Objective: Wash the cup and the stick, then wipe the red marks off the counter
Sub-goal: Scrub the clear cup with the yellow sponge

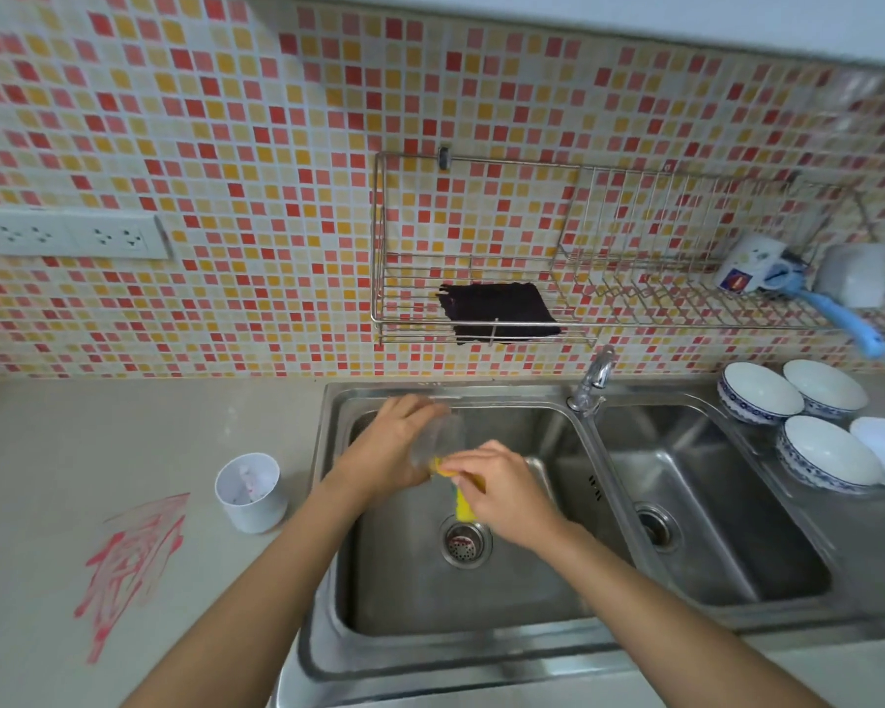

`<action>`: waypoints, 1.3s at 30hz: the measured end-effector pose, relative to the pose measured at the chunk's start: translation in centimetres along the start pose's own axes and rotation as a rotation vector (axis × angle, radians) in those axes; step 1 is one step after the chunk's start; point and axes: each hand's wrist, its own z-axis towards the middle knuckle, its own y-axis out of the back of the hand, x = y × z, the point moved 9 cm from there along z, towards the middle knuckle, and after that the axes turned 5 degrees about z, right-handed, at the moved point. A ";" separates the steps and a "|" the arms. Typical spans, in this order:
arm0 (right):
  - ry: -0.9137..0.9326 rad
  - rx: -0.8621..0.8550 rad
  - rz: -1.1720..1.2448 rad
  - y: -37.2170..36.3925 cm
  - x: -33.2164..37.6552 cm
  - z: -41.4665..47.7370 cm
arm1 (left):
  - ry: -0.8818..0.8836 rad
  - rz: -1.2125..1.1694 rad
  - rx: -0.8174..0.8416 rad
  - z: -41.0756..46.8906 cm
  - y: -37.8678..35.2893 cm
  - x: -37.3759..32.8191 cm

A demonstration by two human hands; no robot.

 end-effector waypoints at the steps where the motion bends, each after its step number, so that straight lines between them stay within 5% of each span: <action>1: 0.026 -0.007 -0.035 0.4 -0.3 0.0 | 0.001 -0.002 0.002 -0.3 -0.3 -0.1; 13: 0.024 -0.162 -0.115 2.5 -1.6 -0.8 | 0.095 -0.064 -0.081 -0.9 -0.6 -0.6; 19: -0.126 0.093 -0.014 0.5 -3.1 -0.2 | 0.166 0.016 -0.020 -0.6 -1.7 -0.1; 30: -0.194 -0.463 0.393 12.1 -1.2 12.7 | 0.352 -0.110 -0.145 0.1 1.6 3.3; 39: -0.291 -0.217 0.146 5.5 -4.1 23.1 | 0.416 -0.111 -0.143 1.0 0.6 6.0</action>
